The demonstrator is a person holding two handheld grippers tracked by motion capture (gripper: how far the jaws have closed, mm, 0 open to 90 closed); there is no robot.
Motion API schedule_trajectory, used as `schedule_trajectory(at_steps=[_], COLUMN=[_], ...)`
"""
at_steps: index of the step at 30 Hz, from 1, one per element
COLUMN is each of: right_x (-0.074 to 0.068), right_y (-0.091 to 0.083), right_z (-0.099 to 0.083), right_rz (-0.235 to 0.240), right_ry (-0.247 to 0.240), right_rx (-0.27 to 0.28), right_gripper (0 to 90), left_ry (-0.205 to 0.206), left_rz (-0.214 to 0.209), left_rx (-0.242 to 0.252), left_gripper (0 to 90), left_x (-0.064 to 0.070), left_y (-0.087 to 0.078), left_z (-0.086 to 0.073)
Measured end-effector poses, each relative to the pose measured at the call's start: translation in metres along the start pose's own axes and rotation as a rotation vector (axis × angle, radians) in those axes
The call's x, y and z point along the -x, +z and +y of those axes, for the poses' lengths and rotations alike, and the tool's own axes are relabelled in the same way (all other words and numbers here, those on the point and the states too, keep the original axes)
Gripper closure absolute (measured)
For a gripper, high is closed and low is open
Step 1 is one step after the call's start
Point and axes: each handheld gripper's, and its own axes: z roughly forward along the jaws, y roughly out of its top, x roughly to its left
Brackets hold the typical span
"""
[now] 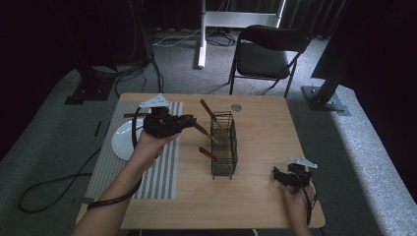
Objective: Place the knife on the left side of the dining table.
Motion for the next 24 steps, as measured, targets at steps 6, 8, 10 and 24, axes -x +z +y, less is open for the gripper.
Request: schedule_trajectory(at_steps=[6,8,10,24], right_x=[0.000,0.000,0.000,0.000], right_y=[0.000,0.000,0.000,0.000], right_z=[0.000,0.000,0.000,0.000], right_rz=[0.000,0.000,0.000,0.000], right_ry=[0.000,0.000,0.000,0.000], right_rx=[0.000,0.000,0.000,0.000], right_gripper=[12.4,12.4,12.4,12.4], left_ry=[-0.003,-0.010,-0.019,-0.066], left_rz=[0.038,0.047,0.054,0.127], left_rx=[0.023,0.027,0.030,0.031], left_gripper=[75.0,75.0,75.1,75.1], left_x=[-0.003,-0.005,-0.008,-0.028], left_y=[-0.022,-0.028,-0.035,-0.072], left_z=[-0.001,-0.003,-0.005,-0.034])
